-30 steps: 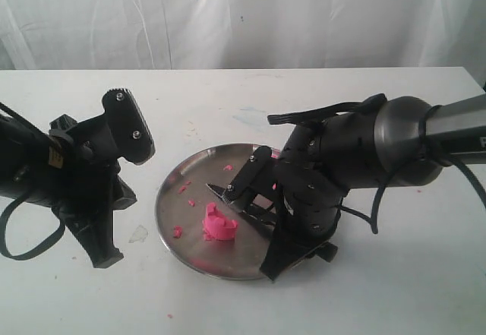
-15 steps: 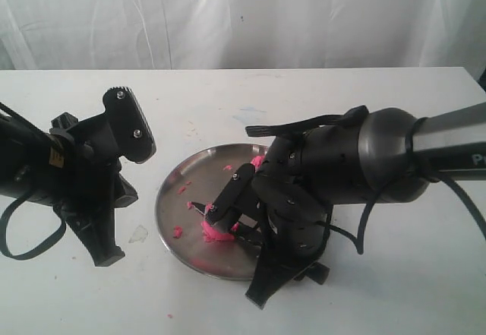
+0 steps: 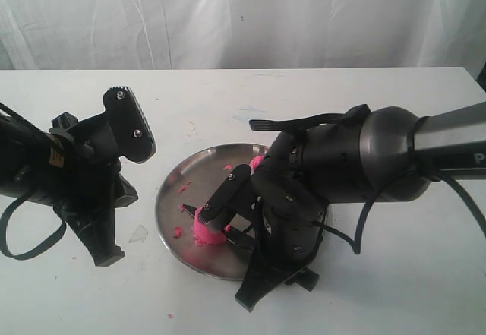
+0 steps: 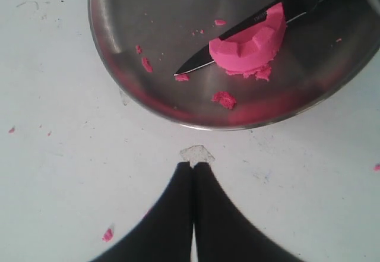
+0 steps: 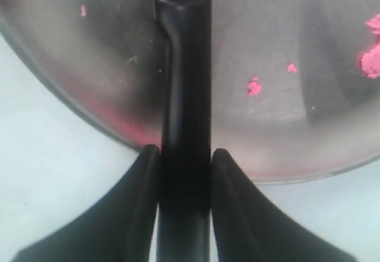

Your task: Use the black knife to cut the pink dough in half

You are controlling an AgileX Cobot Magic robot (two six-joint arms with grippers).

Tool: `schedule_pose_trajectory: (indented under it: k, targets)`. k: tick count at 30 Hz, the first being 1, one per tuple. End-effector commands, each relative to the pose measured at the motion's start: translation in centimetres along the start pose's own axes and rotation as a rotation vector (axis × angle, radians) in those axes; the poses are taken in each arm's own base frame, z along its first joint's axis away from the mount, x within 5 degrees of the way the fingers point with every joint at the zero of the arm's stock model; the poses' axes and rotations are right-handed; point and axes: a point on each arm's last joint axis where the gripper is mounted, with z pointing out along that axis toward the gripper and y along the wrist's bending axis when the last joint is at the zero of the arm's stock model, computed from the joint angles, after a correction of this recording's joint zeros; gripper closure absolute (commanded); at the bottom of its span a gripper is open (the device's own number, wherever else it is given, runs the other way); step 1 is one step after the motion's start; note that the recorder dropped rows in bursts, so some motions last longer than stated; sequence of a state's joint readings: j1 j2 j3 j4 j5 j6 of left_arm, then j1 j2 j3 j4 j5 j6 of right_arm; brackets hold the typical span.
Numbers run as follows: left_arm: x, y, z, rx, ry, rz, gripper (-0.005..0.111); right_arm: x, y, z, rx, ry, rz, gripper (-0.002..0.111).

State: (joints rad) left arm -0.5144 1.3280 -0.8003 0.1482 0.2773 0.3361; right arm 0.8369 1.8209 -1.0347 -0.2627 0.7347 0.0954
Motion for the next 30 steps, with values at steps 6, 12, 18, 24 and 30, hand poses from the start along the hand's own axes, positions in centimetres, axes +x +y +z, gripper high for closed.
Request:
schedule_pose_trajectory:
  k: [6,12,18,24,30]
  targets:
    - [0.1,-0.2,-0.2,0.004,-0.005,-0.007,0.107,-0.3,0.0,-0.2,0.003,-0.039,-0.027,0.108]
    - [0.1,-0.2,-0.2,0.004,-0.005,-0.007,0.107,-0.4,-1.0,-1.6,0.088,-0.079,-0.046,0.108]
    - [0.1,-0.2,-0.2,0.005,-0.003,-0.007,0.107,-0.2,-3.4,-5.5,0.292,-0.204,0.054,0.108]
    - [0.1,-0.2,-0.2,0.004,-0.005,-0.007,0.107,0.8,-7.5,-6.0,0.382,-0.271,0.241,0.108]
    - [0.0,-0.3,-0.2,0.006,-0.006,-0.011,0.107,1.5,-9.5,-4.7,0.31,-0.268,0.381,0.108]
